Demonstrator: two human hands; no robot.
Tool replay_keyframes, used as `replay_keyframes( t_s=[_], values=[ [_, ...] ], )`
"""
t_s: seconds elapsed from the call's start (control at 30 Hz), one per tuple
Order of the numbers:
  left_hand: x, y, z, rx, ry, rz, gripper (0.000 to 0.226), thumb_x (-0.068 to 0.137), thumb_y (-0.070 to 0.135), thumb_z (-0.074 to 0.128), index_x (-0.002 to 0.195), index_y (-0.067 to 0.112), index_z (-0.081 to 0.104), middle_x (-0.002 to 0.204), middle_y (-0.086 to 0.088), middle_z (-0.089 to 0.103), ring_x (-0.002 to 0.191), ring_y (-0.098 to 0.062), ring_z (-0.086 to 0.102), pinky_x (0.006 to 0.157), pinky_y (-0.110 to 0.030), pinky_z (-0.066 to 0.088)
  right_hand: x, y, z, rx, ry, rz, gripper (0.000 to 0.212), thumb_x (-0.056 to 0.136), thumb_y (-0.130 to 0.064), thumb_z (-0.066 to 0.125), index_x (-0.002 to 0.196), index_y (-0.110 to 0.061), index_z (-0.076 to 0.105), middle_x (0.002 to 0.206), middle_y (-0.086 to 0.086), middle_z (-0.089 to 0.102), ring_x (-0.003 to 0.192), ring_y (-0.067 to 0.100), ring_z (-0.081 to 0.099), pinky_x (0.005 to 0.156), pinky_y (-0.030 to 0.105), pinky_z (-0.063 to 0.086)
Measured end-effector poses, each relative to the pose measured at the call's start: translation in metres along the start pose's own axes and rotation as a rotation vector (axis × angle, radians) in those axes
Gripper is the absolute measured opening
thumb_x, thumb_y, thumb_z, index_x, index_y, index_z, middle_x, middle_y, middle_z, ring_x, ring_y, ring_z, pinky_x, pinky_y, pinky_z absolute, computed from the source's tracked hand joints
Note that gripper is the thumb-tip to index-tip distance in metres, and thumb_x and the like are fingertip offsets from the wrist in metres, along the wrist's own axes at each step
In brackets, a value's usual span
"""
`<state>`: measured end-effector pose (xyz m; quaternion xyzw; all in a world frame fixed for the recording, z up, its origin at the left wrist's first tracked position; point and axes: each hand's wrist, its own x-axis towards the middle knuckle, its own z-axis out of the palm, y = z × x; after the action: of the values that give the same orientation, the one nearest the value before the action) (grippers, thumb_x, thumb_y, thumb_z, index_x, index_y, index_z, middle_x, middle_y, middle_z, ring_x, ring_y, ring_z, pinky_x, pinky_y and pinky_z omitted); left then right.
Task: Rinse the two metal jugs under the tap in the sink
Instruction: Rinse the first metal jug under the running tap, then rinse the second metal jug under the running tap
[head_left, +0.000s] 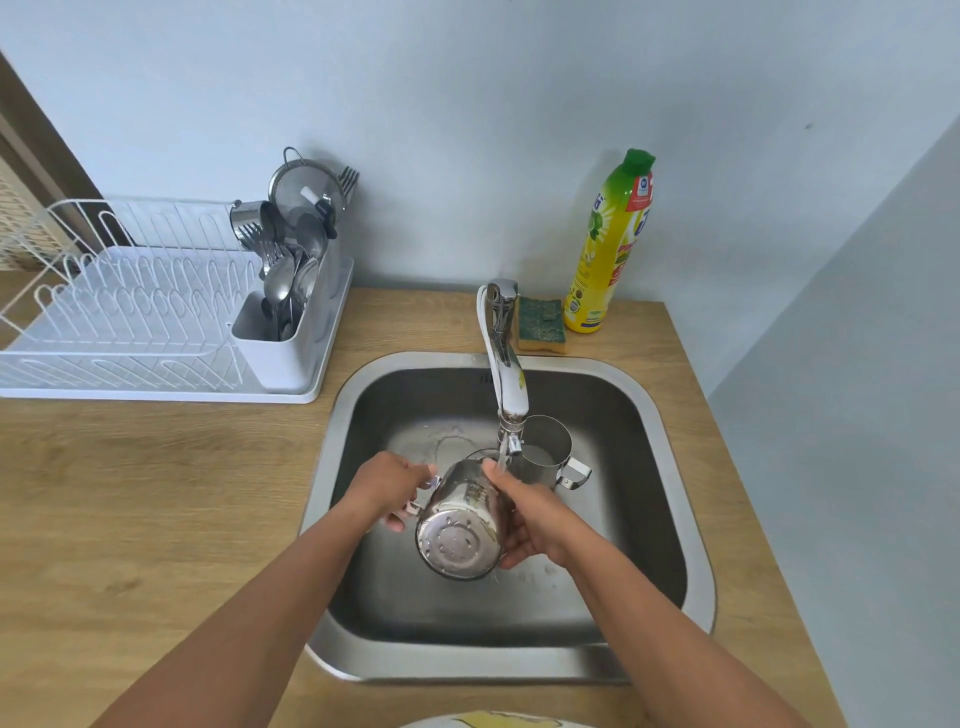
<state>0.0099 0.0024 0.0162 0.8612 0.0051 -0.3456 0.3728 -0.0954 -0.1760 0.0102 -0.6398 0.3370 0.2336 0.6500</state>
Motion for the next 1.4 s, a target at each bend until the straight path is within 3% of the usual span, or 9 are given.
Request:
replay_keyframes(
  t_s=[0.2,0.27,0.4,0.5,0.63,0.87,1.03,1.23,1.4],
  values=[
    [0.006,0.001,-0.005,0.106,-0.050,-0.029,0.036,0.095,0.037,0.059,0.099,0.004,0.072,0.069,-0.006,0.054,0.046,-0.019,0.054,0.042,-0.026,0.049,-0.003,0.002,0.001,-0.018,-0.005,0.006,0.068,0.084,-0.071,0.053,0.095,-0.005,0.066,0.078,0.017,0.071,0.060,0.029,0.069,0.057,0.040,0.060],
    [0.006,0.006,-0.009,0.183,-0.052,-0.021,0.034,0.096,0.037,0.057,0.098,0.006,0.072,0.071,-0.006,0.055,0.047,-0.021,0.054,0.044,-0.026,0.050,-0.002,0.005,-0.002,-0.057,0.008,0.003,0.069,0.087,-0.067,0.052,0.107,-0.002,0.063,0.080,0.016,0.072,0.061,0.028,0.072,0.053,0.035,0.059],
    [0.010,0.014,-0.025,0.380,0.014,0.015,0.019,0.097,0.027,0.057,0.099,0.015,0.071,0.094,-0.007,0.064,0.050,-0.026,0.068,0.050,-0.030,0.057,0.012,0.014,-0.022,-0.082,0.327,-0.057,0.054,0.090,-0.051,0.058,0.126,-0.013,0.043,0.098,0.005,0.059,0.073,0.025,0.066,0.049,0.031,0.053],
    [0.010,0.018,-0.032,0.377,0.119,0.052,0.032,0.098,0.036,0.052,0.086,0.010,0.066,0.076,-0.010,0.066,0.049,-0.026,0.070,0.054,-0.032,0.055,0.020,0.015,-0.043,-0.062,0.602,-0.107,0.071,0.086,-0.045,0.064,0.142,-0.016,0.029,0.138,0.013,0.046,0.107,0.035,0.061,0.071,0.043,0.059],
    [0.020,0.018,-0.035,0.237,0.259,0.133,0.033,0.098,0.043,0.046,0.088,0.014,0.059,0.077,-0.008,0.066,0.061,-0.028,0.071,0.070,-0.039,0.059,0.020,0.008,-0.057,-0.149,0.633,-0.099,0.088,0.091,-0.041,0.062,0.155,-0.017,0.007,0.155,0.018,0.015,0.127,0.044,0.046,0.100,0.054,0.048],
    [0.040,0.001,-0.015,-0.225,0.331,0.160,0.026,0.097,0.034,0.047,0.080,0.015,0.055,0.083,-0.008,0.068,0.082,-0.029,0.064,0.084,-0.048,0.051,0.027,0.009,-0.062,-0.342,0.584,-0.059,0.056,0.095,-0.045,0.050,0.144,-0.018,0.040,0.145,0.016,0.028,0.121,0.038,0.053,0.103,0.038,0.040],
    [0.045,-0.015,0.005,-0.353,0.365,0.124,0.024,0.097,0.026,0.050,0.092,0.004,0.058,0.085,-0.007,0.059,0.079,-0.023,0.051,0.070,-0.036,0.038,0.032,0.021,-0.062,-0.335,0.558,-0.079,0.037,0.098,-0.041,0.047,0.122,-0.015,0.055,0.129,0.013,0.040,0.113,0.034,0.055,0.087,0.033,0.038],
    [0.046,-0.035,0.026,-0.512,0.478,0.081,0.015,0.097,0.018,0.053,0.099,0.006,0.062,0.087,-0.008,0.060,0.081,-0.022,0.052,0.072,-0.032,0.038,0.042,0.044,-0.057,-0.212,0.533,-0.125,0.033,0.098,-0.040,0.047,0.102,-0.011,0.061,0.105,0.015,0.063,0.094,0.033,0.060,0.075,0.035,0.043],
    [0.044,-0.037,0.030,-0.569,0.479,0.044,0.012,0.093,0.019,0.061,0.095,0.008,0.065,0.088,-0.008,0.064,0.083,-0.023,0.056,0.075,-0.031,0.042,0.038,0.046,-0.052,0.000,0.476,-0.103,0.031,0.097,-0.039,0.049,0.084,-0.012,0.056,0.083,0.009,0.055,0.073,0.023,0.050,0.069,0.043,0.051]
  ],
)
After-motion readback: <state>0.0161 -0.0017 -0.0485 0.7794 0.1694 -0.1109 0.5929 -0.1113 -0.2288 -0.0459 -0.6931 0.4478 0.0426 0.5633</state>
